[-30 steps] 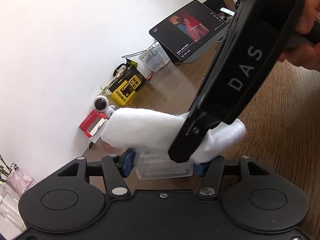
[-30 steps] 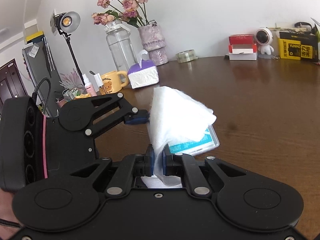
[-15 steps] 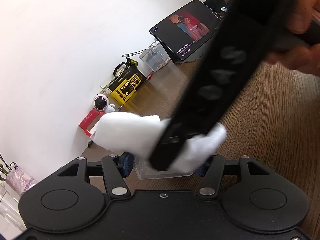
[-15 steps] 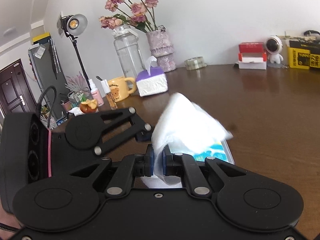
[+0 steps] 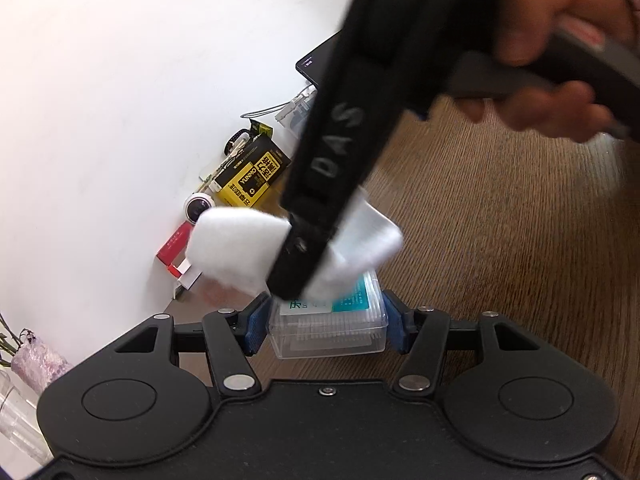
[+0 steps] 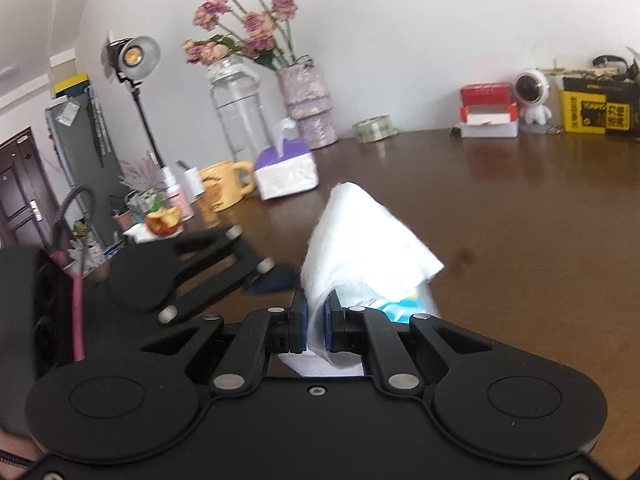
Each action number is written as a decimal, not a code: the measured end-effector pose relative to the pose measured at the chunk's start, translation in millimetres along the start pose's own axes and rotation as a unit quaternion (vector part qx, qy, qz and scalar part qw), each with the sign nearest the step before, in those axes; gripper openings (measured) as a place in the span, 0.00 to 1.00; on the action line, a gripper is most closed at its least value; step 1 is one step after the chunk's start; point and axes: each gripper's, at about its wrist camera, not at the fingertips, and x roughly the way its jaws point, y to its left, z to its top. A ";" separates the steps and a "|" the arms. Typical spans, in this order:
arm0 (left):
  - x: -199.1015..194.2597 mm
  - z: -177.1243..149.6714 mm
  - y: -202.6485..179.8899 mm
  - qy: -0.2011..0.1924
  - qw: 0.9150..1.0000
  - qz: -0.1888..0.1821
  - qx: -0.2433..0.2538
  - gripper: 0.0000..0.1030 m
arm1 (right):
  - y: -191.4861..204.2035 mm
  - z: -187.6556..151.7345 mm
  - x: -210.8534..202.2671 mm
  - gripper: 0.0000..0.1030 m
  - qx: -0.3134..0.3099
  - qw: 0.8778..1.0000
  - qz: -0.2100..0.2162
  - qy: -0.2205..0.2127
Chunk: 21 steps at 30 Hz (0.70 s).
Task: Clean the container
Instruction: 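Press and rub the tissue over the lid with the right gripper, then wipe the lid again with the tissue in the right gripper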
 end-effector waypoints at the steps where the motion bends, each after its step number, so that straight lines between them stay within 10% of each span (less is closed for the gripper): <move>1: 1.4 0.4 0.4 0.000 1.000 -0.001 0.000 0.55 | -4.1 1.4 -0.2 0.08 0.002 1.000 -0.007 -0.002; 8: -31.1 -5.6 -14.4 -0.001 1.000 0.000 0.000 0.55 | -25.6 4.5 0.9 0.08 0.030 0.998 -0.046 -0.006; 21: -51.9 -12.7 -18.1 -0.002 1.000 0.001 0.000 0.55 | 7.7 -2.6 -2.1 0.07 -0.001 1.000 0.007 0.003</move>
